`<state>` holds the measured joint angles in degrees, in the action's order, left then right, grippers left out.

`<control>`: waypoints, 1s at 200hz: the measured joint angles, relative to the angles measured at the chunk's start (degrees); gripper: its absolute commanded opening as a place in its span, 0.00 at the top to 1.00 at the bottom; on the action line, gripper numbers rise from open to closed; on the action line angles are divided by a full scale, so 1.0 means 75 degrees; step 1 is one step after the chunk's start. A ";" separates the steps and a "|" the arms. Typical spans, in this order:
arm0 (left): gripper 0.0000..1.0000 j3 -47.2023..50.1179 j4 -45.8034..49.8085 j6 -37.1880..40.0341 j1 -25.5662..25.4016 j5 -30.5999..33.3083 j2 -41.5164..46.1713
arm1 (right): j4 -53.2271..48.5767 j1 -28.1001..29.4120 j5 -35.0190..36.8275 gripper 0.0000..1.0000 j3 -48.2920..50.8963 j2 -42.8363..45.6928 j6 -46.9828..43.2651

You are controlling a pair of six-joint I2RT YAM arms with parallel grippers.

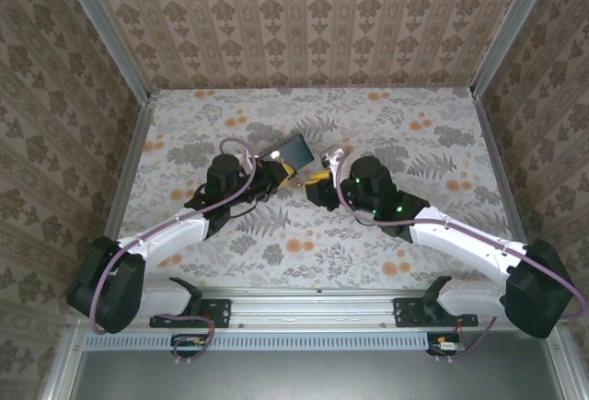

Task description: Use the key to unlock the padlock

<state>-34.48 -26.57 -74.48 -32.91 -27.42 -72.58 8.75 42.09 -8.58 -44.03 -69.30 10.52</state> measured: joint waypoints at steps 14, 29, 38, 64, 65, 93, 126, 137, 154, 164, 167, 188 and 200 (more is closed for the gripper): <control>1.00 0.0000 0.0000 0.0000 -0.0003 -0.0003 0.0000 | 0.0221 0.0160 0.0338 0.64 0.0143 -0.0064 -0.0825; 1.00 0.0000 0.0006 0.0000 -0.0012 -0.0003 0.0000 | 0.0554 0.0265 0.0525 0.63 0.0184 -0.0233 -0.1734; 1.00 0.0000 0.0015 0.0000 -0.0015 -0.0003 0.0000 | 0.0953 0.0353 0.0685 0.63 0.0294 -0.0338 -0.2311; 1.00 0.0000 0.0085 0.0000 -0.0015 0.0000 0.0047 | 0.1670 0.0536 0.0950 0.59 0.0577 -0.0577 -0.3421; 1.00 0.0000 0.0085 0.0000 -0.0015 -0.0003 0.0050 | 0.1687 0.0542 0.0953 0.59 0.0586 -0.0589 -0.3462; 1.00 0.0000 0.0087 0.0000 -0.0015 0.0000 0.0102 | 0.2130 0.0612 0.1093 0.58 0.0644 -0.0778 -0.4278; 1.00 0.0000 0.0085 0.0000 -0.0015 -0.0003 0.0102 | 0.2495 0.0676 0.1384 0.60 0.0644 -0.1105 -0.4960; 1.00 0.0000 0.0073 0.0000 -0.0015 -0.0003 0.0102 | 0.2530 0.0705 0.1460 0.63 0.0644 -0.1201 -0.5117; 1.00 0.0000 0.0061 -0.0003 -0.0015 -0.0003 0.0102 | 0.2532 0.0729 0.1530 0.64 0.0644 -0.1271 -0.5321; 1.00 0.0000 0.0058 -0.0003 -0.0015 -0.0006 0.0102 | 0.2553 0.0740 0.1559 0.64 0.0644 -0.1282 -0.5406; 1.00 0.0000 0.0058 -0.0003 -0.0015 -0.0006 0.0102 | 0.2567 0.0743 0.1568 0.65 0.0644 -0.1282 -0.5421; 1.00 0.0000 0.0055 -0.0003 -0.0015 -0.0006 0.0102 | 0.2713 0.0764 0.1705 0.68 0.0641 -0.1282 -0.5534; 1.00 0.0000 0.0055 -0.0006 -0.0015 -0.0009 0.0102 | 0.2783 0.0790 0.1772 0.71 0.0641 -0.1282 -0.5578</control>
<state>-34.48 -26.15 -74.52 -33.01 -27.49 -71.81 29.63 48.01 4.71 -39.22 -78.91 -31.31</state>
